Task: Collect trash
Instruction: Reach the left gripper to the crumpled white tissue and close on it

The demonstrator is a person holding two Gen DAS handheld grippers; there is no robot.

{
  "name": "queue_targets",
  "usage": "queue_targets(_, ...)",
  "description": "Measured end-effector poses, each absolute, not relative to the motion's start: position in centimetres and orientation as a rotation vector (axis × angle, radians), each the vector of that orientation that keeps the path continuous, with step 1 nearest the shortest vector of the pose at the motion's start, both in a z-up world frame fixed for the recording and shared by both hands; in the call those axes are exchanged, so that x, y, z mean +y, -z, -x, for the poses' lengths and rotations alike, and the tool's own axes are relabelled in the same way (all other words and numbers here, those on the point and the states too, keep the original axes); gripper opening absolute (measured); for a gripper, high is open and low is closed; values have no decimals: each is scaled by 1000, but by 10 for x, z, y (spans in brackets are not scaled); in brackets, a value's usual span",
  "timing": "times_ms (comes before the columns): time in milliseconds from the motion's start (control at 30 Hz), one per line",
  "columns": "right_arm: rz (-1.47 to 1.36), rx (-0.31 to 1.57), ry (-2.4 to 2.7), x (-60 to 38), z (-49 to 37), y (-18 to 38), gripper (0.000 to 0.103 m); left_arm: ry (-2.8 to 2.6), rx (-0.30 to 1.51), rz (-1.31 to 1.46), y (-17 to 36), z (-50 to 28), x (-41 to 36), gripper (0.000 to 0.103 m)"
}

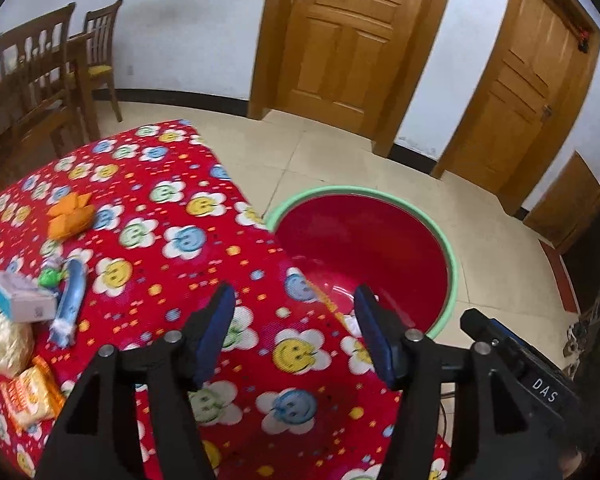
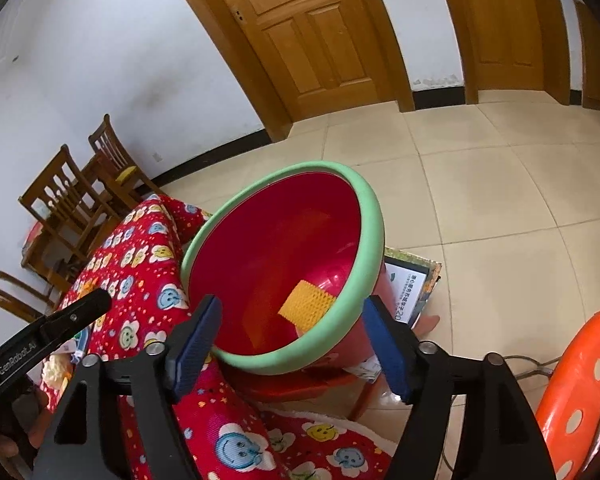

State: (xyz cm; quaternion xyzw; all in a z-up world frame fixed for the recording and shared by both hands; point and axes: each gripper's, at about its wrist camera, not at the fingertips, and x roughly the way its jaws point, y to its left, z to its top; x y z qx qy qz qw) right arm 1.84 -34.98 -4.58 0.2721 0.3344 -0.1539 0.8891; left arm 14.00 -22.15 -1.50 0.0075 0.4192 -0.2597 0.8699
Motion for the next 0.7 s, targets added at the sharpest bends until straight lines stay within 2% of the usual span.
queue_targets(167,-548,696,316,-338,-17,41,79,488,854,10,7,-136,-193,66)
queue_targets(700,-467,748,228,-281,-33,34,80,293,842,83,6,-136,-92,66)
